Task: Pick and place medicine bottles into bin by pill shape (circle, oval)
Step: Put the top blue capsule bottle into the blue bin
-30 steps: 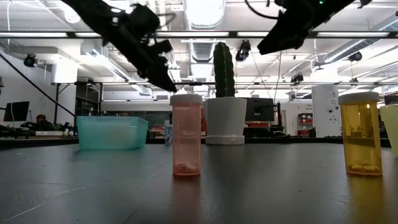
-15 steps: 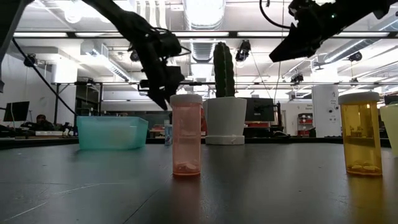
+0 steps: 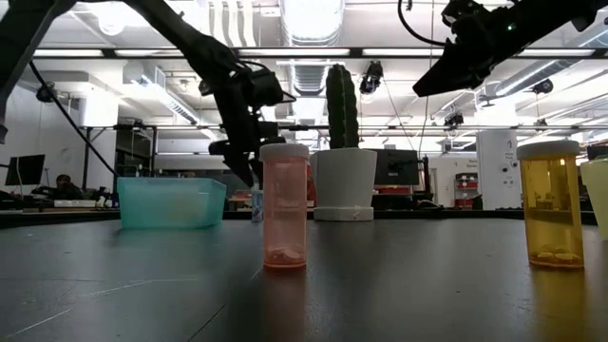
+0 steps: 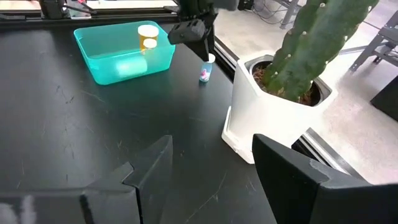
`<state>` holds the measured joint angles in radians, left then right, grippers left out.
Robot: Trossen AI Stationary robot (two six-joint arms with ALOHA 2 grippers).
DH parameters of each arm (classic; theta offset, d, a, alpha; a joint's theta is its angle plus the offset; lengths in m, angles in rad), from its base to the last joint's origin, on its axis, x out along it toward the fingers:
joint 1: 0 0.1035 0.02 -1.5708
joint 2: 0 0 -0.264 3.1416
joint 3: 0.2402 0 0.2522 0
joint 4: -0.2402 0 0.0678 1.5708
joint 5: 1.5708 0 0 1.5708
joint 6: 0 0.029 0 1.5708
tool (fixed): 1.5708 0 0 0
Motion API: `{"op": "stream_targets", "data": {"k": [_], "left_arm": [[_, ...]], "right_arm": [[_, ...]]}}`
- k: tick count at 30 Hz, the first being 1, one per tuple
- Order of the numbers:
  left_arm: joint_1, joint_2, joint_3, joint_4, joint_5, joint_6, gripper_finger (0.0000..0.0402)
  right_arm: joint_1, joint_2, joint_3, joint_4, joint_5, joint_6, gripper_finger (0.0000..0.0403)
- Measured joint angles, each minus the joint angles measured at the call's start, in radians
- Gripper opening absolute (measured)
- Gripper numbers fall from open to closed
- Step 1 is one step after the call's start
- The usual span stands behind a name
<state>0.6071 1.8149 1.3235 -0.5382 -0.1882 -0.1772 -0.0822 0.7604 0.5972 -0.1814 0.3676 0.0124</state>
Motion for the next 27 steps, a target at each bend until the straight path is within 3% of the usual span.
{"op": "stream_targets", "data": {"k": [11, 27], "left_arm": [[0.002, 0.048, -0.004, 0.039, -0.023, 0.003, 0.0223], [0.001, 0.045, -0.004, 0.033, -0.023, 0.006, 0.0098]], "right_arm": [[0.0, 0.001, 0.0, 0.0, 0.0, -0.004, 0.0215], [0.0, 0.001, 0.0, 0.0, 0.0, -0.013, 0.0215]]}}
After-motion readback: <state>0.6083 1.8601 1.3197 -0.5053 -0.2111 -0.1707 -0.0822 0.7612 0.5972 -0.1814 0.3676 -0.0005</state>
